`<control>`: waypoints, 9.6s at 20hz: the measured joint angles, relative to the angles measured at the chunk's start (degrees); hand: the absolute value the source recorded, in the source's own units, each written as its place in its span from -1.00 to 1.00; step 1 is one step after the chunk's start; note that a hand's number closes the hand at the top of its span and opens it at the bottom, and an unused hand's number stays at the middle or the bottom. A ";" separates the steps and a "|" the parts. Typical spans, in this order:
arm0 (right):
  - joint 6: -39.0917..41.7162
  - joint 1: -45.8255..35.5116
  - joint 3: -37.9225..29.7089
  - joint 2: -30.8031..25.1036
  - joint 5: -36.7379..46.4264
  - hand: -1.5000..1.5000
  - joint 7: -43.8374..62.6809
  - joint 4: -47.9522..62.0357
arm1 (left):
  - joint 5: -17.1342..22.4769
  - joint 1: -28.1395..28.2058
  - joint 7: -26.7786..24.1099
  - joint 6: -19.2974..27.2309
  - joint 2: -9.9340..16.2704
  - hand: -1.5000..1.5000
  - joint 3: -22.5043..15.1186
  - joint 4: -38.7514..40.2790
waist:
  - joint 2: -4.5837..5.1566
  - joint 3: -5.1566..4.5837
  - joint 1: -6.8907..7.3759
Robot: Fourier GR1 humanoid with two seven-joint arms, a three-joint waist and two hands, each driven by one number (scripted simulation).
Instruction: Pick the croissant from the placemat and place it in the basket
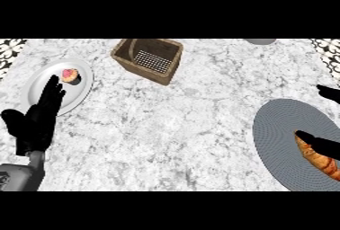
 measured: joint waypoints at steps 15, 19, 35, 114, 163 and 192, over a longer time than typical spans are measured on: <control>20.87 16.66 -5.99 -26.19 9.74 -1.00 29.34 -17.34 | 0.27 -0.06 2.09 -1.02 0.28 0.00 1.83 -0.22 | -0.35 -0.23 -1.13; 27.39 19.45 -10.56 -26.69 7.54 -1.00 32.87 -21.90 | -0.74 -1.19 0.99 -1.92 -0.74 0.00 2.55 1.83 | -0.18 -0.11 -0.48; 27.97 16.98 -11.13 -9.13 18.91 -1.00 19.07 -11.95 | -4.60 -3.13 1.43 -5.76 -4.82 0.00 5.51 3.55 | 0.12 0.03 1.06; 23.21 -1.39 -5.62 21.96 54.85 1.00 -0.43 20.96 | -15.64 -3.82 3.88 -16.09 -14.79 0.00 14.40 1.09 | -0.58 -3.84 4.08; -17.78 -81.58 18.50 38.35 31.84 1.00 85.84 41.93 | -17.68 -11.41 4.89 -16.85 -17.20 0.00 10.20 5.09 | 1.61 -0.58 11.53; -8.25 -97.72 31.93 38.51 31.13 1.00 74.55 76.11 | -17.36 -10.20 4.32 -16.05 -16.37 0.00 12.53 4.88 | 1.94 -0.37 8.24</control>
